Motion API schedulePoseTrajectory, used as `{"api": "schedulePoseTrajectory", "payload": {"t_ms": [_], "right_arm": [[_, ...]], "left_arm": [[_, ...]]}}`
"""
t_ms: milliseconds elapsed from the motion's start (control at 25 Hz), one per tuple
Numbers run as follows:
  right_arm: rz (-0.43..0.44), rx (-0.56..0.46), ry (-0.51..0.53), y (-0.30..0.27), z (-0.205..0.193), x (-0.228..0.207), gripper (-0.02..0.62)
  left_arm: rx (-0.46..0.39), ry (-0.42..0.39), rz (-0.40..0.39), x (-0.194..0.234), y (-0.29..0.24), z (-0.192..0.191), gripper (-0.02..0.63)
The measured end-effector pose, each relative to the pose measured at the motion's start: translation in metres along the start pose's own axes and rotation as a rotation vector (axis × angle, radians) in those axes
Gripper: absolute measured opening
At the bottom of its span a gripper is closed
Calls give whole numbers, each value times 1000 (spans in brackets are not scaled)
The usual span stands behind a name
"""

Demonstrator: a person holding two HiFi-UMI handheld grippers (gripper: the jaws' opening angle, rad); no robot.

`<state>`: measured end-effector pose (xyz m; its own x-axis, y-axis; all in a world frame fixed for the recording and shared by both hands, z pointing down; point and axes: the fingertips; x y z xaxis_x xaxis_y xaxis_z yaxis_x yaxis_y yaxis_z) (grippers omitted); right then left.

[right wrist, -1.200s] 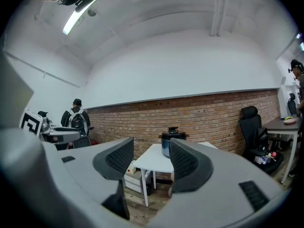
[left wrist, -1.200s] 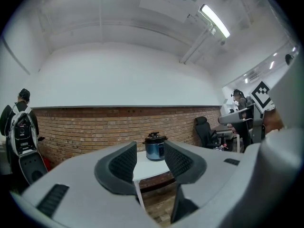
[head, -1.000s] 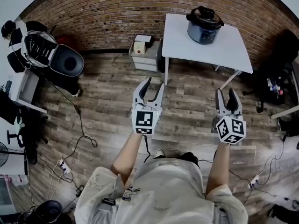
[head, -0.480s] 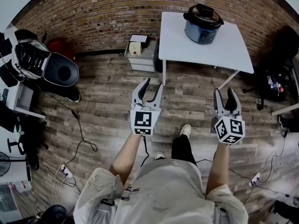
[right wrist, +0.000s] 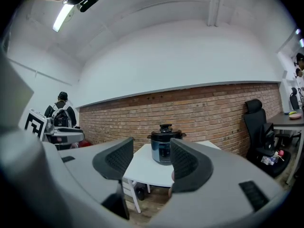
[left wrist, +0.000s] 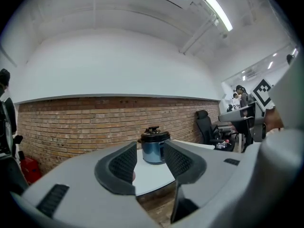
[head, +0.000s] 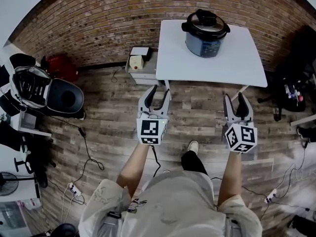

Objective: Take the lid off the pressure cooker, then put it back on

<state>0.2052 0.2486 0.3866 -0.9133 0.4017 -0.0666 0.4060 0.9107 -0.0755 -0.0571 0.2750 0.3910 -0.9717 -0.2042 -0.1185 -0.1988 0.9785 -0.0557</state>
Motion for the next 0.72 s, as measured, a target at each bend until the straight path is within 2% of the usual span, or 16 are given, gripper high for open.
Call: {"api": "schedulePoseTrajectory", "payload": {"t_ms": [720], "right_arm": [[31, 12, -50, -115, 5, -132, 256]], "left_arm": [[37, -8, 18, -35, -172, 16, 195]]}}
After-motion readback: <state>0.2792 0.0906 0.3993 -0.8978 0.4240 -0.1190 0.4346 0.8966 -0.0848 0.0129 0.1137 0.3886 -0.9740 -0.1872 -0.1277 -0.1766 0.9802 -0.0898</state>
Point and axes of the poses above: the fingertips, and each gripper's own axes: y backward along the fingers, x to its left, z out of its top, and after that the axes turned 1 degree about y, right-handed
